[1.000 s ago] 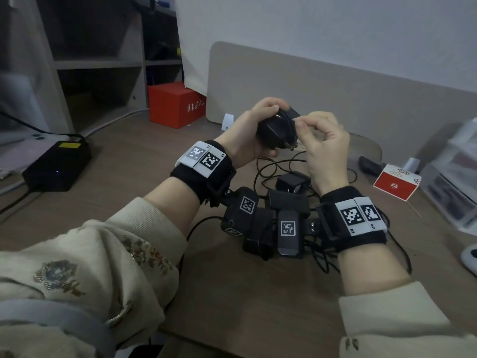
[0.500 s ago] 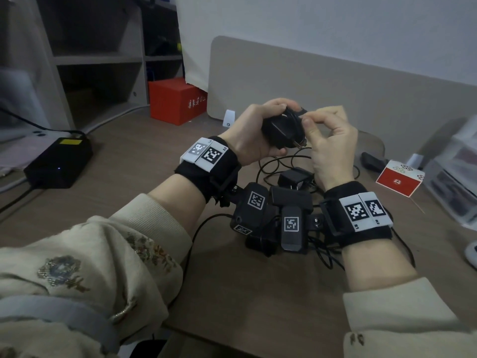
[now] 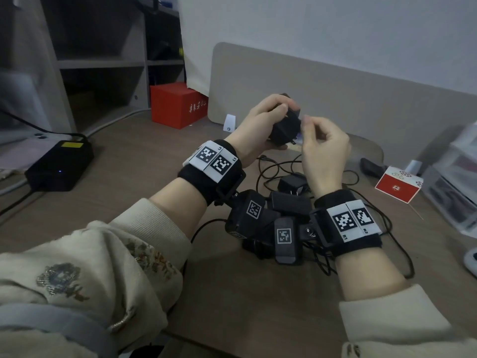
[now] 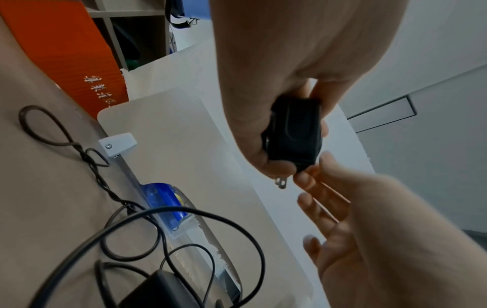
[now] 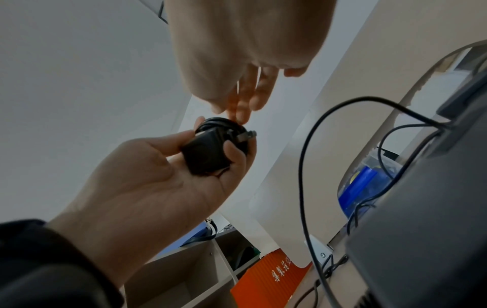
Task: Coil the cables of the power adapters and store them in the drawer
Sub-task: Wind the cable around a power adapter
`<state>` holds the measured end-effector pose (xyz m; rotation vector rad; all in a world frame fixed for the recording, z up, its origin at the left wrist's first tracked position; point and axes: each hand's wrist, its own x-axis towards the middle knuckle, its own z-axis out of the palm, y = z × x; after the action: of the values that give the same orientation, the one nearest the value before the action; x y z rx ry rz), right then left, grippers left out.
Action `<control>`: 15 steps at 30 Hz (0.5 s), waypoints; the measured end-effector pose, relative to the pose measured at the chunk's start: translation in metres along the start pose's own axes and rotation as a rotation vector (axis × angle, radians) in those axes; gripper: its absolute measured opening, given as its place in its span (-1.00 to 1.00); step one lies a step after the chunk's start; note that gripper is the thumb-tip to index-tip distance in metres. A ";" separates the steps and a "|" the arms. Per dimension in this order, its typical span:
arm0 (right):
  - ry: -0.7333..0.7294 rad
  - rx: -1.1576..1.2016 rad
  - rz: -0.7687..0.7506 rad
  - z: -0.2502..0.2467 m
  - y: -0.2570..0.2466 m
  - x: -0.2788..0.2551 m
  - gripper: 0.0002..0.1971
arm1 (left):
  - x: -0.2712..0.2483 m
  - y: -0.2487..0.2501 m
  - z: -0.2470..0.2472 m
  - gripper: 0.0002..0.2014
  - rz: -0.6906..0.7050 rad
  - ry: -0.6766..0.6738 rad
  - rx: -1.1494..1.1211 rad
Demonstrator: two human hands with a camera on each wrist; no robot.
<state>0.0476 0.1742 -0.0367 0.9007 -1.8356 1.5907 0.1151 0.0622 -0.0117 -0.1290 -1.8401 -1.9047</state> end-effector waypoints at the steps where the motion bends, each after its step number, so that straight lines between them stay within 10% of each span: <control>1: -0.025 -0.026 -0.026 0.000 -0.002 -0.001 -0.82 | 0.000 0.000 0.000 -0.78 0.009 0.002 0.022; 15: -0.206 -0.506 -0.165 -0.007 0.002 0.005 -0.62 | -0.001 0.009 0.006 -0.54 -0.105 0.041 -0.057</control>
<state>0.0432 0.1804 -0.0332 0.9684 -2.1047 0.8940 0.1177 0.0682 -0.0032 -0.0116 -1.7988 -2.0163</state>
